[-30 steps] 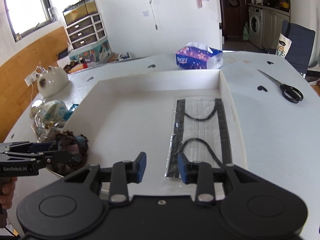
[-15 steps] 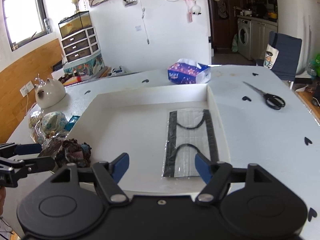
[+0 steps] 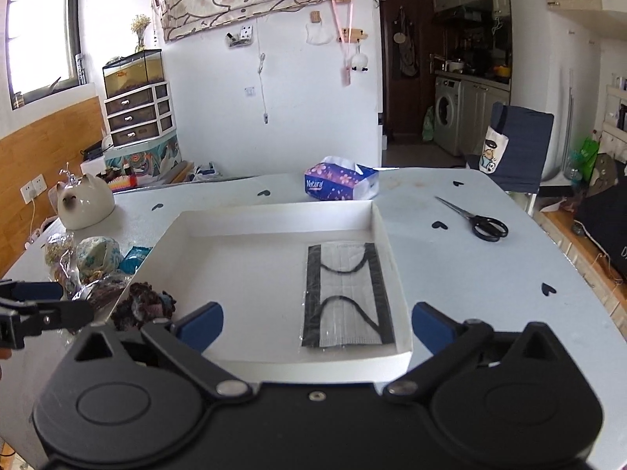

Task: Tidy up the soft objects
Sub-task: 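Lower the crocheted item into the tray and open the left tool, then grasp the bag of beige cords with left tool while right tool grasps floral pouch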

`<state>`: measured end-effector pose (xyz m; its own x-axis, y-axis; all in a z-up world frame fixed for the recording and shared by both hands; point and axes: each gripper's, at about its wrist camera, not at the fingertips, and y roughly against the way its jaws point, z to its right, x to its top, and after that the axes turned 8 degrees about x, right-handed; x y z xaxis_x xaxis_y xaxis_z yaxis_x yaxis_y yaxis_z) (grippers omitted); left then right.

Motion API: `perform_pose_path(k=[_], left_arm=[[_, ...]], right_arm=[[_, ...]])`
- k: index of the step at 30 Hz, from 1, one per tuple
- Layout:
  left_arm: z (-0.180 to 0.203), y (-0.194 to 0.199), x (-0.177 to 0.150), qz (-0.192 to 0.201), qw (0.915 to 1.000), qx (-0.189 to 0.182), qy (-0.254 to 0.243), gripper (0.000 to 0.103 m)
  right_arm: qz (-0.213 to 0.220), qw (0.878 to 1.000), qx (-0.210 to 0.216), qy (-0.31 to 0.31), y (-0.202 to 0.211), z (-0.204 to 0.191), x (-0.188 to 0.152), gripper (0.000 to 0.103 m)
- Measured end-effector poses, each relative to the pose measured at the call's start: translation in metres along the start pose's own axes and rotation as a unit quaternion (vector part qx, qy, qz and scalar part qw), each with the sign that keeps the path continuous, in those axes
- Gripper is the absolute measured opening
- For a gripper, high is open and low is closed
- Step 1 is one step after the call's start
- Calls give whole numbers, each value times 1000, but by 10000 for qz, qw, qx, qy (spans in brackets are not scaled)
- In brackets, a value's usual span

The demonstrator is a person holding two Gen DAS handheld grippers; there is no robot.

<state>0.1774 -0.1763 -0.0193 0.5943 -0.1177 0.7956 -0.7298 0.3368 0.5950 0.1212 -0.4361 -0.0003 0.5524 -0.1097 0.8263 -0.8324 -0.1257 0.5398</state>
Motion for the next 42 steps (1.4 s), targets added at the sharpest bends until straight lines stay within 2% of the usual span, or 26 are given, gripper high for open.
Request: perform_pose_path(k=[6,10,15,24,32,37,42], left_arm=[[-9,10,-4,82,9999,2,99,103],[-20,17,-5,183,9997,32,179,103],[-42,24,-4,329,9991,127,238,103],[-99,28,-6,515,9971,485,283,103],[-158,19,-11,532,9942,828,430,103],[-200,9,0,567,9922,926,606,103],[-247,-8,20,418,9884,1051,1009,103]], right_arm=[[157,9998,-72,-64,11,-14,-10,103],[407,9986,-332,-60,9,-27,-16,103],[415,9987,-280,-58,-3,-46,-22,103],[427,9990,112,-45,-26,-91,-25,103],[372,9971,663,-81,-51,-138,-21,103],[390,9950,920,-17,-68,-169,-13,103],[409,9914,1234,156,-89,-198,0,103]])
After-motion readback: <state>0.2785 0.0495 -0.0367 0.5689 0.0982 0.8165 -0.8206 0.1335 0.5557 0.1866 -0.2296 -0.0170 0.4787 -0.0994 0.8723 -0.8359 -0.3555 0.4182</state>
